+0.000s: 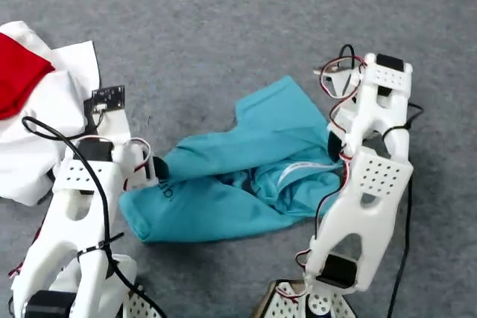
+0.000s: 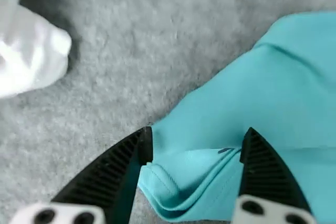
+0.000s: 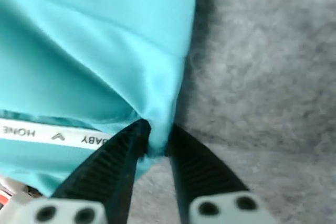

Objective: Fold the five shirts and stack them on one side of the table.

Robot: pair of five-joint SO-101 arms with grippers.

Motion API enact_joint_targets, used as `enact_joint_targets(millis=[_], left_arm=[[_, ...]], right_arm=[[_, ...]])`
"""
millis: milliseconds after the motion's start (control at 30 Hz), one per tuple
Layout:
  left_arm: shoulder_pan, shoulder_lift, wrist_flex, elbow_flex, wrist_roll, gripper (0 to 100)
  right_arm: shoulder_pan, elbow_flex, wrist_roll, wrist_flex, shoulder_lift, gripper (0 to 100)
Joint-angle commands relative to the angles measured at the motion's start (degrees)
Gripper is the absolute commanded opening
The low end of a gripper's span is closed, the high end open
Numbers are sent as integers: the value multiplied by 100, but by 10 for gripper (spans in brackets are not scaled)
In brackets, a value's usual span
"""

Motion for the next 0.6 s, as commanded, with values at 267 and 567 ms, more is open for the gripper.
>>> enact_joint_targets(millis=[267, 567], left_arm=[[35, -92, -79, 0, 9, 271], [35, -101, -290, 193, 18, 271]], right_arm=[[40, -22, 44, 97, -2255, 249], [-1077, -75, -527, -360, -2413, 252]])
